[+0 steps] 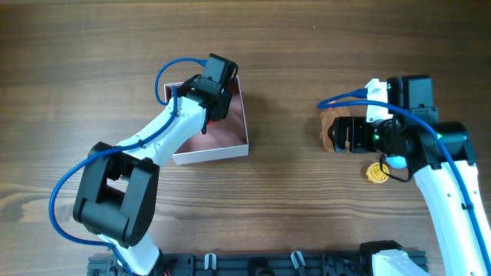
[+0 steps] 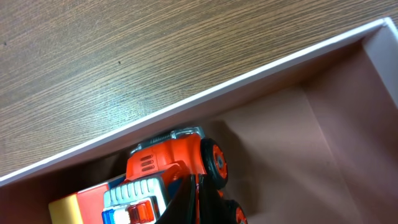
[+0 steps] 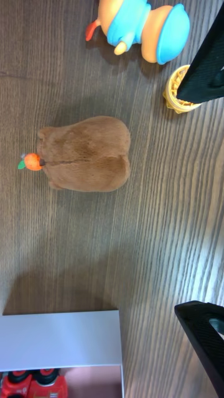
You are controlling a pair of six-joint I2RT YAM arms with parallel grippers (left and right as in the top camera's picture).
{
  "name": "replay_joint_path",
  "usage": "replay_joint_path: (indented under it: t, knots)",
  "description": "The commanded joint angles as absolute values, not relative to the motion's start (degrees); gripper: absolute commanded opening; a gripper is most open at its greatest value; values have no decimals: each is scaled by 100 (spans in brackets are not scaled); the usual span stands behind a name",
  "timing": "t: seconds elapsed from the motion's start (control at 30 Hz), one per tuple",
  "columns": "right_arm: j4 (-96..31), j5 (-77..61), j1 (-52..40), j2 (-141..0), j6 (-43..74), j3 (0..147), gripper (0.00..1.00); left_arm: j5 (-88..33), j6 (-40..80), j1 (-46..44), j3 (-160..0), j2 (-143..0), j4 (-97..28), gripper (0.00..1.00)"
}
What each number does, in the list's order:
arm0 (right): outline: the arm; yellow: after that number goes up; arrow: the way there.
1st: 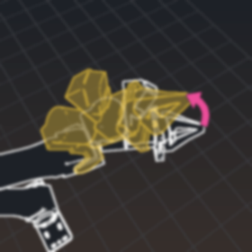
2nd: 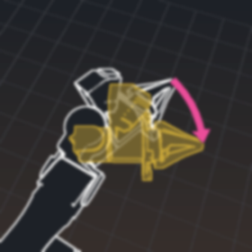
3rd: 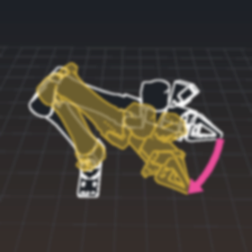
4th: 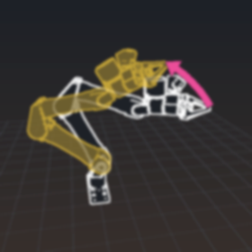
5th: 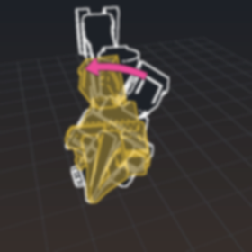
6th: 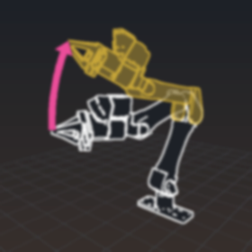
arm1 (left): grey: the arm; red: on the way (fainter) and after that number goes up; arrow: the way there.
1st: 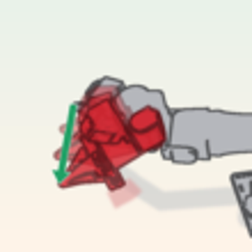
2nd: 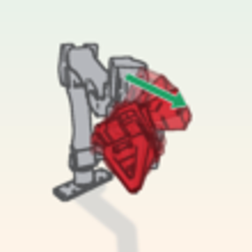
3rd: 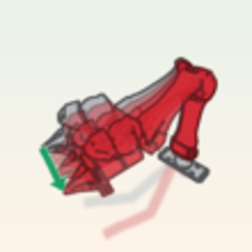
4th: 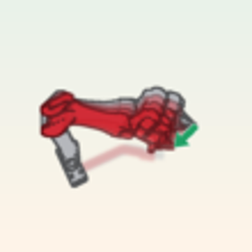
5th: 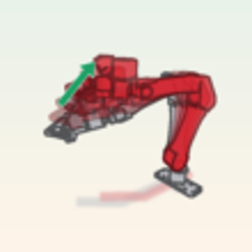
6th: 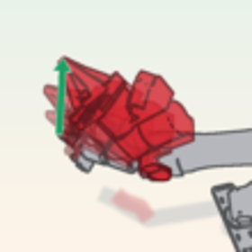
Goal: Pack container
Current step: 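Lower the red truck into the box beside the cube and release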
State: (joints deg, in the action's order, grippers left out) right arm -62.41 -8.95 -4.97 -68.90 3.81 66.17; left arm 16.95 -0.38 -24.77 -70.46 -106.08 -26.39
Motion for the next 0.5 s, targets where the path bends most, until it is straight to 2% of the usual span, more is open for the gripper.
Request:
replay_joint_path:
  t: [0.0,0.03,0.1,0.47]
  knots:
    - [-6246,-838,-484,-6890,309,6740,100,1890,-128,-2486,-7074,-10672,-2644,20]
    - [-6243,-838,-484,-6890,309,6740,100,1890,-128,-2528,-7074,-10672,-2628,29]
    - [-6246,-838,-484,-6890,309,6740,100,1892,-130,-2622,-7074,-10672,-2582,36]
    - [-6257,-838,-484,-6890,305,6740,100,1885,-82,-3013,-7074,-10276,-2687,34]
